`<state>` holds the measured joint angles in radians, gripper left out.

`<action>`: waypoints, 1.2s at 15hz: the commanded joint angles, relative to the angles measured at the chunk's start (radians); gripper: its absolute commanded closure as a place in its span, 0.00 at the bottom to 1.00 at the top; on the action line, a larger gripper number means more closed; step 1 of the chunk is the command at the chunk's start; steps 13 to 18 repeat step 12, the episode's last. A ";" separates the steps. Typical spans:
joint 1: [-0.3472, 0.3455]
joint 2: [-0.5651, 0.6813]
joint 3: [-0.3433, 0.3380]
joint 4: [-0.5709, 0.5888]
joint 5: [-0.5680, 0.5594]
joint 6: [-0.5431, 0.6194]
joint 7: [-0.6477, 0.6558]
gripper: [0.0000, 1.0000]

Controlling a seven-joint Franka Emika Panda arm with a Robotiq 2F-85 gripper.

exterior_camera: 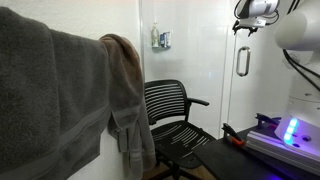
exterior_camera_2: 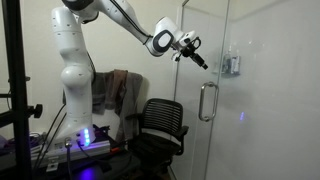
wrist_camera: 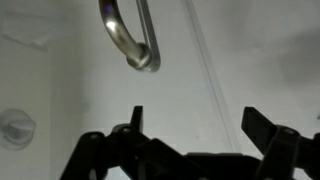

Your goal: Close the shower door

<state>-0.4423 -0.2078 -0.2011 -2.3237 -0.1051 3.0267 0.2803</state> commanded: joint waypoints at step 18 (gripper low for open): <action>0.097 -0.166 -0.055 -0.048 0.024 -0.350 -0.240 0.00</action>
